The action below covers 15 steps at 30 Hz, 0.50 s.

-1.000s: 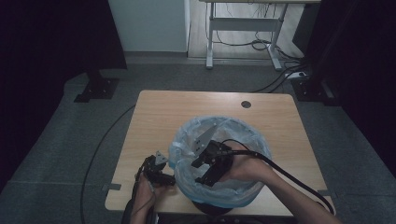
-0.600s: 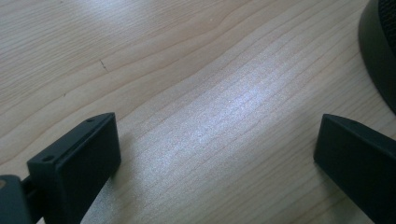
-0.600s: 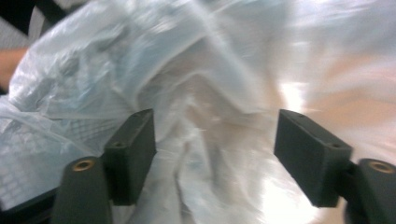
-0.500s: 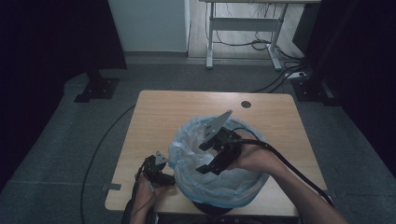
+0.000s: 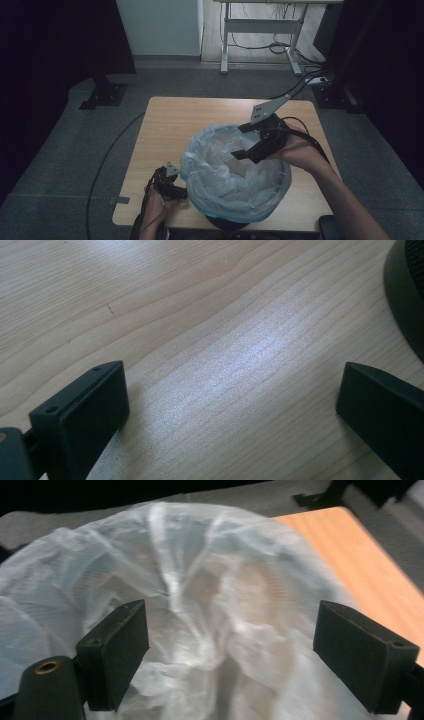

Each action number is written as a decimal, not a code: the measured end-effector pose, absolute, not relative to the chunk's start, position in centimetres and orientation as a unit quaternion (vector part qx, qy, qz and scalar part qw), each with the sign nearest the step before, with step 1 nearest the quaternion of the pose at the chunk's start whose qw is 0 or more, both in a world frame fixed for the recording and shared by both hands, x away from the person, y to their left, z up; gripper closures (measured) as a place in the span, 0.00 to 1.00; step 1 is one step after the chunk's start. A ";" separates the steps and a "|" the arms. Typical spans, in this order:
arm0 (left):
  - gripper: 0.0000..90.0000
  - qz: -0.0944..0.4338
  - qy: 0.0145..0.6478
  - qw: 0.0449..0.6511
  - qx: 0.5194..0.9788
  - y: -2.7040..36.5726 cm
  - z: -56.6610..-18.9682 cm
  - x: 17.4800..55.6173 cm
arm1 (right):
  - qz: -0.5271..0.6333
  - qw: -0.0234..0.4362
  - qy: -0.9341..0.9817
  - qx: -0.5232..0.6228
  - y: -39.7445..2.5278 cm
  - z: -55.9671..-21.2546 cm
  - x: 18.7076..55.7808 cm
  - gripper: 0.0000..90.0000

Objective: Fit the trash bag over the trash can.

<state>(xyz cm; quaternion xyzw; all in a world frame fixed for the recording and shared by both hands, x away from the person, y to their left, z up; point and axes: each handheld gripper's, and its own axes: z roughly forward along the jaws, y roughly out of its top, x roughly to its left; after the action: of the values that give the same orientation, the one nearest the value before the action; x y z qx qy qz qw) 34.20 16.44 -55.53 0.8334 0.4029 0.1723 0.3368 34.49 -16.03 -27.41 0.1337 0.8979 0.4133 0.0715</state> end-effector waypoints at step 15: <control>0.00 0.172 0.403 0.337 0.833 16.4 -55.5 34.2 | 0.455 0.141 0.851 0.221 -23.1 -27.2 35.9 0.15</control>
<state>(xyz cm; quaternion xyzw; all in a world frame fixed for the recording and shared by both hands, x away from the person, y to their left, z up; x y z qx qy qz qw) 34.20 16.44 -55.53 0.8334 0.4029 0.1724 0.3366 35.94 -23.10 -27.21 0.2208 0.8509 0.4555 0.1406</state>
